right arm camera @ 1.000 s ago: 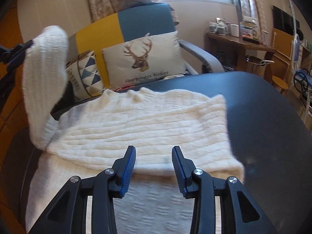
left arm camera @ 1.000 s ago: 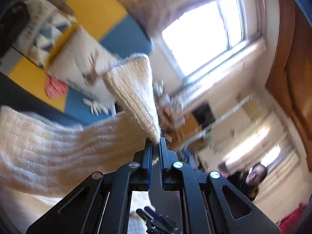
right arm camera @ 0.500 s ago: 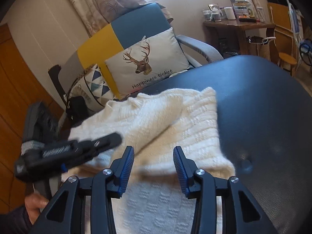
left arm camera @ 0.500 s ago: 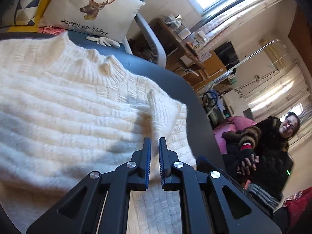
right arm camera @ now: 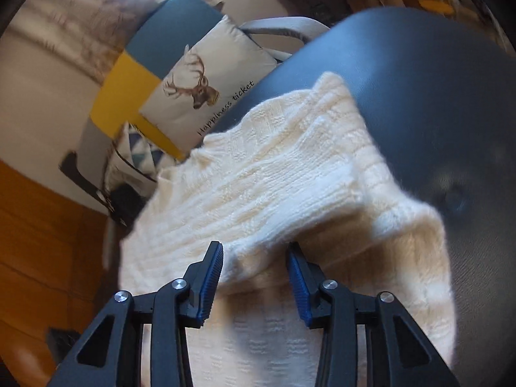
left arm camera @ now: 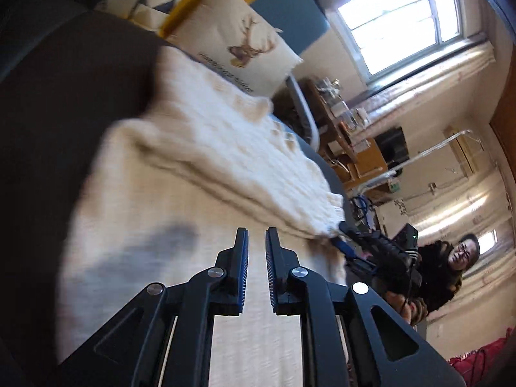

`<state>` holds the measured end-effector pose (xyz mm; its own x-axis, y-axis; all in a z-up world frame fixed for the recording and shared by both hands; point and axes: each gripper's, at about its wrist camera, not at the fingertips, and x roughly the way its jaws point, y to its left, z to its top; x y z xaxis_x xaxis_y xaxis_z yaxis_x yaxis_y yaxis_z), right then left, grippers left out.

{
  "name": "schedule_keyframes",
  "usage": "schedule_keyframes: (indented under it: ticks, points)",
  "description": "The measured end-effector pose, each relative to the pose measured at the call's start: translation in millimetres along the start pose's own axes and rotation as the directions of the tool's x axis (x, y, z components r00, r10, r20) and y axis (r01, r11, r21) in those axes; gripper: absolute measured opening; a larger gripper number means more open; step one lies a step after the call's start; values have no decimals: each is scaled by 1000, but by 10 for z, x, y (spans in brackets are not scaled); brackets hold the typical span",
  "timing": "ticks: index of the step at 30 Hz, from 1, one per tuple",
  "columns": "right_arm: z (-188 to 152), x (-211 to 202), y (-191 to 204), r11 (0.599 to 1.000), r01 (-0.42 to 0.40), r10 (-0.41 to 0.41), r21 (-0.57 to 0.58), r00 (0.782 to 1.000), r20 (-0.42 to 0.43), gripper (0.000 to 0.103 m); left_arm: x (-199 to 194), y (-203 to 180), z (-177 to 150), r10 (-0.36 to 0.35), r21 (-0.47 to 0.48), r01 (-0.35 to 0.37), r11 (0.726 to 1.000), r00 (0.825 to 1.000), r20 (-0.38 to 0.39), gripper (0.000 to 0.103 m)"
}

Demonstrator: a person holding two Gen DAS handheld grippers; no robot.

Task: Fold clothes
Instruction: 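Close the right gripper on the folded sweater edge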

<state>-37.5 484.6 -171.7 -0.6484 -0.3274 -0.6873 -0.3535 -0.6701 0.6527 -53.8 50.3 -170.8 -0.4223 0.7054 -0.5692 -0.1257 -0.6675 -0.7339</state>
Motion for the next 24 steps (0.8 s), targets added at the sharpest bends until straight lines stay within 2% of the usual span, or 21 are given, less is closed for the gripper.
schedule_keyframes:
  ticks: [2, 3, 4, 5, 6, 9, 12, 14, 18, 21, 24]
  points:
    - [32, 17, -87, 998, -14, 13, 66, 1000, 15, 38, -101, 164, -26, 12, -42, -11, 999, 1000, 13, 13]
    - [47, 22, -121, 995, -20, 18, 93, 1000, 24, 32, -134, 224, -40, 17, -59, -16, 998, 1000, 18, 13]
    - [61, 12, -122, 995, -20, 16, 101, 999, 38, 16, -155, 263, -54, 24, -66, -23, 998, 999, 23, 13]
    - [74, 3, -118, 994, -19, 13, 103, 999, 51, 8, -166, 276, -66, 28, -68, -26, 997, 999, 28, 13]
    - [82, -7, -90, 996, -10, 5, 86, 998, 56, 6, -175, 282, -76, 29, -70, -26, 997, 999, 32, 13]
    - [112, -35, 54, 1000, 21, -21, 0, 998, 66, 5, -176, 279, -74, 4, -75, -1, 997, 999, 39, 13]
    - [157, -124, 188, 998, 5, 0, -56, 996, 91, 5, -99, 304, -23, -67, -119, 70, 990, 997, 25, 15]
    - [154, -105, 236, 995, 41, -32, -96, 995, 93, 5, 15, 376, 23, -146, -201, 145, 969, 989, 10, 19]
    - [108, -35, 220, 990, 53, -44, -128, 996, 76, 5, 230, 536, 161, -228, -346, 229, 910, 973, 45, 28]
    - [124, -21, 164, 990, 58, -48, -130, 996, 73, 5, 345, 589, 283, -265, -399, 284, 872, 959, 104, 30]
    - [142, -16, 126, 987, 65, -55, -146, 996, 72, 5, 420, 614, 372, -267, -432, 300, 851, 954, 138, 31]
